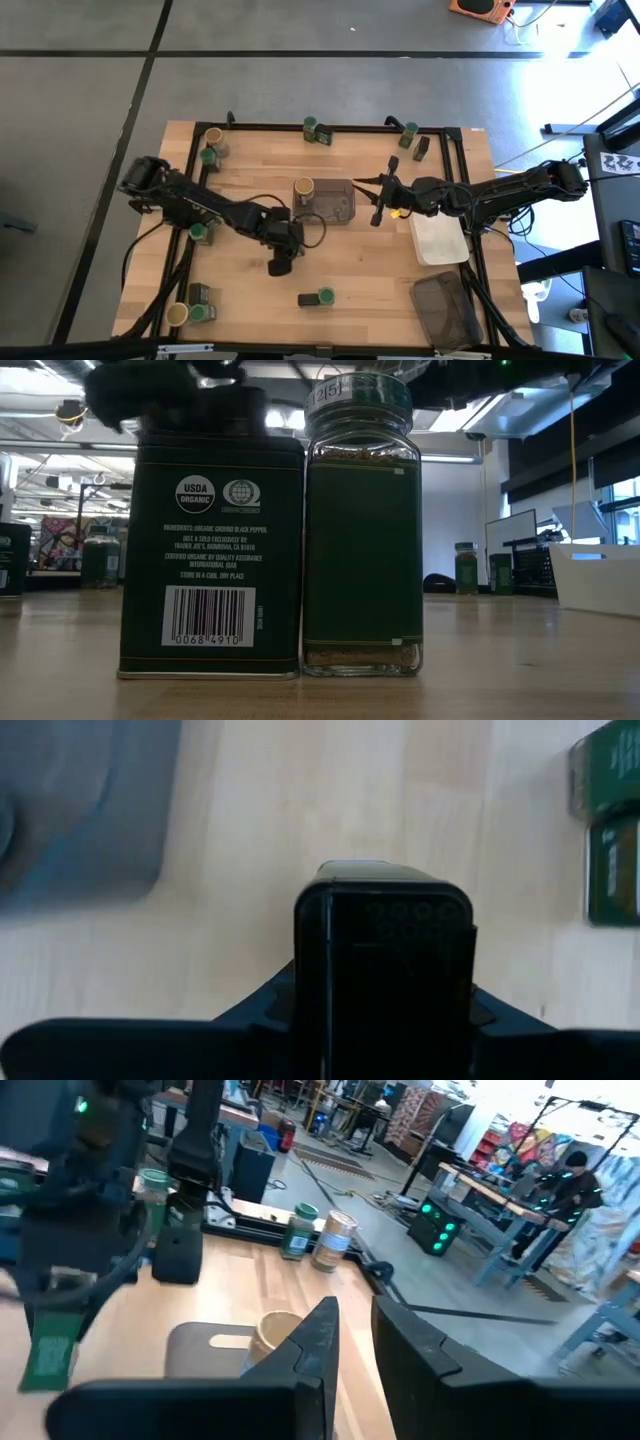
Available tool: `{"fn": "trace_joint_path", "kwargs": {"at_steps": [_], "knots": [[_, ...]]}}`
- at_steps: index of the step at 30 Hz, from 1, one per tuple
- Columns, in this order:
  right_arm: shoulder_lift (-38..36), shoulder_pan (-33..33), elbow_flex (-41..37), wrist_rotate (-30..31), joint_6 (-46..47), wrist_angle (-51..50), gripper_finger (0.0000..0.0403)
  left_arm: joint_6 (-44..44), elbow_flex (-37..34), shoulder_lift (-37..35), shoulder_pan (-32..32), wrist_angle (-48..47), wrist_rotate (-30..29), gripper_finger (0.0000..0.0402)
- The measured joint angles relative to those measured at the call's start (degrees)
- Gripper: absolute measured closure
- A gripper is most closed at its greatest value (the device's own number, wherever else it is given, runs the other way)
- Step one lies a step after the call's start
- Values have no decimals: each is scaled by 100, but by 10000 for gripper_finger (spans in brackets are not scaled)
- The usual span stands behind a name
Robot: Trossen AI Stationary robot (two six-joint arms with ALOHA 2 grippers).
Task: Sort spices by type
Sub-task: Put the black seasoning can into the white bin
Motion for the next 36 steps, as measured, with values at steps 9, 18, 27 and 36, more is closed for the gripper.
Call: {"fn": "trace_joint_path", "kwargs": {"at_steps": [9,18,27,36], "knots": [[0,2,0,-110,455,-173,338,319,1279,1264,-15,-489,-54,284],[0,0,0,-259,567,-269,338,627,1433,1459,123,-579,-222,282],[0,0,0,-557,636,-272,338,733,1428,1490,123,-352,-222,200],[-2,52,7,-2235,1339,-260,281,917,1834,960,-82,-1338,-274,156]]}}
